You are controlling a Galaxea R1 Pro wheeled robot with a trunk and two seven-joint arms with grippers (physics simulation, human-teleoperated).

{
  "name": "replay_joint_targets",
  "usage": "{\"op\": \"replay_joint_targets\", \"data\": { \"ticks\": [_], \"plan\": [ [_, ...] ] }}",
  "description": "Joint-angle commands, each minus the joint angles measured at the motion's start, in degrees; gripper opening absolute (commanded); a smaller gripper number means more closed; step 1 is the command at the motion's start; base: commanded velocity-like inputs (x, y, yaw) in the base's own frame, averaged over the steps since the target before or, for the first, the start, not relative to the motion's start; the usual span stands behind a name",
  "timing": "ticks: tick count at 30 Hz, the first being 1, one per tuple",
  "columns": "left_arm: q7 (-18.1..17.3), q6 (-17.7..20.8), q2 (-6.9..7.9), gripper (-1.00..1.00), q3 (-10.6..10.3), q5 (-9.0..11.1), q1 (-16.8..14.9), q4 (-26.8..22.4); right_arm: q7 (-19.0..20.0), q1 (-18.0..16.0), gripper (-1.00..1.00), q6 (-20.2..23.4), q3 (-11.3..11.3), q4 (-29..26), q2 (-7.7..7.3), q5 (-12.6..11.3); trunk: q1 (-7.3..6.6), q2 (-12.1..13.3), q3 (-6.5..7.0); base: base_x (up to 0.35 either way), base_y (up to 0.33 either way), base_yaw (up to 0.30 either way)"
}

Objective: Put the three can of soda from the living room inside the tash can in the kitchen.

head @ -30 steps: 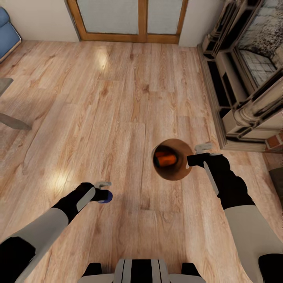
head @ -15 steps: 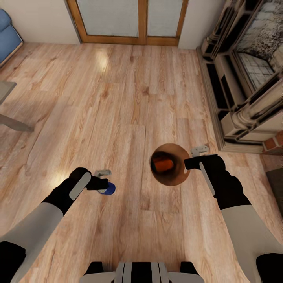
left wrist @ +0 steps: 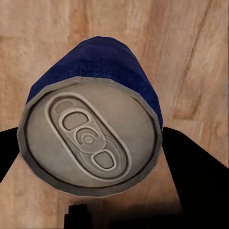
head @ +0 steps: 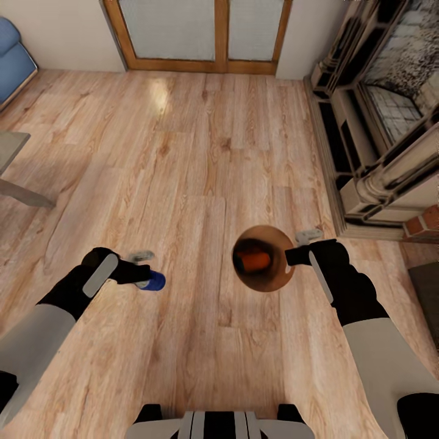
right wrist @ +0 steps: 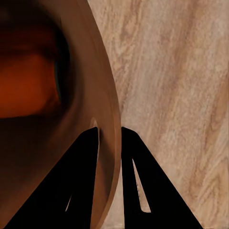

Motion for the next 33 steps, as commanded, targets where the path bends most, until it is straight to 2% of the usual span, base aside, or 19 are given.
{"op": "replay_joint_targets", "data": {
  "ticks": [1, 4, 5, 10, 17, 20, 28, 31, 33],
  "plan": [
    [-1.1, 0.4, 0.39, -1.00, 0.3, 0.2, 0.0, -0.1, 0.3, 0.0, -1.00, 0.7, 0.0, -0.1, 0.01, -1.0, -0.23, 0.4, 0.19, 0.000, 0.000, 0.000],
    [-5.0, 1.3, 1.90, -1.00, 1.0, 0.6, -0.3, -0.3, 0.4, 0.0, -1.00, 1.3, 0.0, -0.1, 0.01, -1.1, -0.88, 1.6, 0.73, 0.000, 0.000, 0.000],
    [-7.8, 1.7, 2.96, -1.00, 1.3, 0.7, -0.7, -0.4, 0.5, -0.1, -1.00, 1.3, 0.0, -0.1, 0.04, -1.1, -1.10, 2.0, 0.91, 0.000, 0.000, 0.000],
    [-12.4, 1.9, 4.51, -1.00, 1.6, 0.9, -1.5, -0.6, 0.6, -0.1, -1.00, 1.3, 0.0, -0.1, 0.04, -1.3, -2.20, 4.0, 1.80, 0.000, 0.000, 0.000],
    [-16.0, 1.9, 5.01, -1.00, 1.7, 1.1, -2.2, -1.1, 0.6, -0.1, -1.00, 1.3, 0.2, 0.1, 0.00, -1.5, -3.74, 6.8, 3.06, 0.000, 0.000, 0.000],
    [-20.4, 1.9, 5.16, -1.00, 1.7, 0.9, -2.8, -1.7, 0.7, -0.1, -1.00, 1.3, 2.0, 0.3, -0.05, -1.6, -4.40, 8.0, 3.60, 0.000, 0.000, 0.000],
    [-26.4, 1.9, 5.23, -1.00, 1.7, 1.0, -3.9, -2.1, 1.6, -0.2, -1.00, 1.3, 3.6, 1.8, 0.05, -1.7, -6.16, 11.2, 5.04, 0.000, 0.000, 0.000],
    [-28.1, 1.9, 5.22, -1.00, 1.7, 1.4, -4.0, -2.1, 2.2, -0.2, -1.00, 1.3, 3.7, 2.5, 0.25, -1.7, -6.82, 12.4, 5.57, 0.000, 0.000, 0.000],
    [-28.6, 1.9, 5.19, -1.00, 1.6, 2.6, -4.1, -2.3, 2.4, -0.2, -1.00, 1.3, 3.8, 3.1, 0.58, -1.7, -7.25, 13.2, 5.93, 0.000, 0.000, 0.000]
  ]
}}
